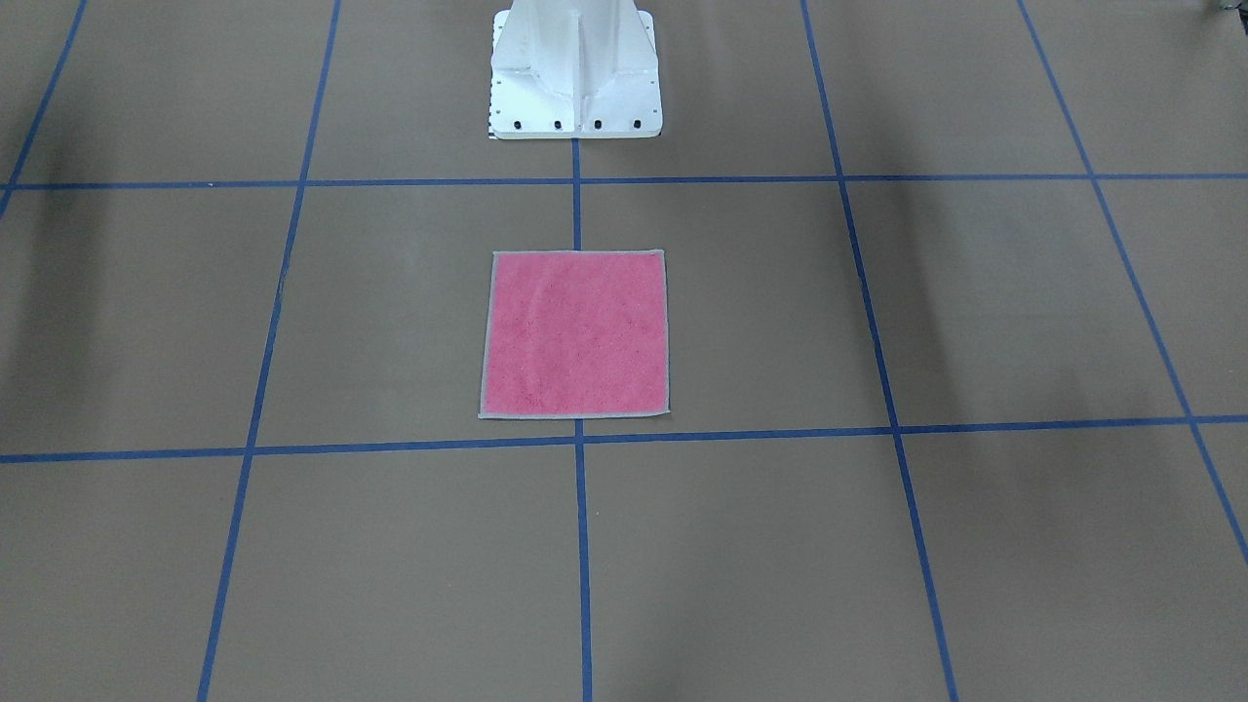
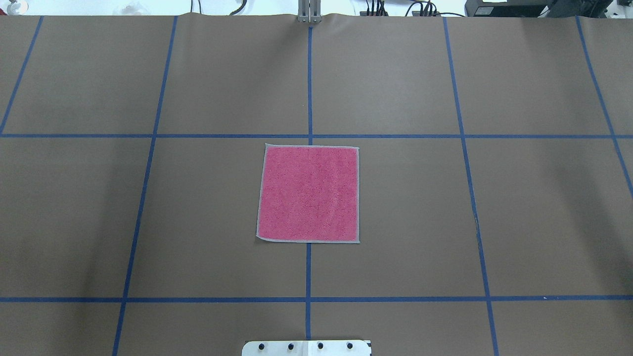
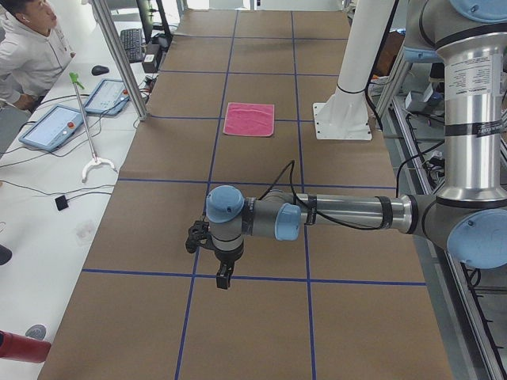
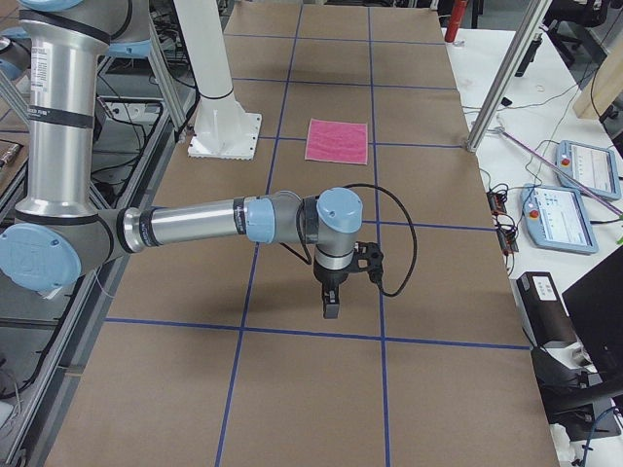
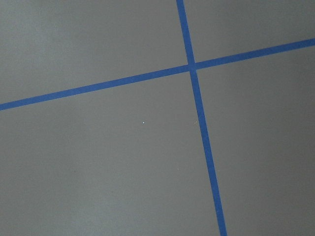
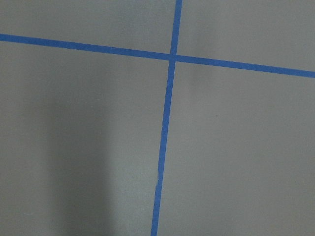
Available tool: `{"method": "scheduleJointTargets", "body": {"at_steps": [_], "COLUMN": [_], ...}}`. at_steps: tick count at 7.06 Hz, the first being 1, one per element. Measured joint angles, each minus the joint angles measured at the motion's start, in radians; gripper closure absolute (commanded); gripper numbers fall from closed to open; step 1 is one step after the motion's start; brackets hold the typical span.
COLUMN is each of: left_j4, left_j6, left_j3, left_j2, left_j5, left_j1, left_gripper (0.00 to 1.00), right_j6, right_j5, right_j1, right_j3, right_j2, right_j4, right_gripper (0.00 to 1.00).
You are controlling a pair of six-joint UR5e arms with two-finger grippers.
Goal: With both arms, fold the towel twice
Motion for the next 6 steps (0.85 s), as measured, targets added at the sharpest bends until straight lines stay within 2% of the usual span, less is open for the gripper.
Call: {"method": "scheduleJointTargets", "body": {"at_steps": [6], "left_j4": [-0.047], "left_j6": [-0.007], "left_j3": [-0.009], "left_j2": [-0.01], "left_j5": [0.001], "left_j1": [0.0], "left_gripper": [0.0], "right_j6": [0.002], "right_j5": [0.003], "right_j1": [-0.006], "right_j3": [0.004], "right_j2": [0.017], "right_j4": [0.01], "right_gripper": [0.0]}}
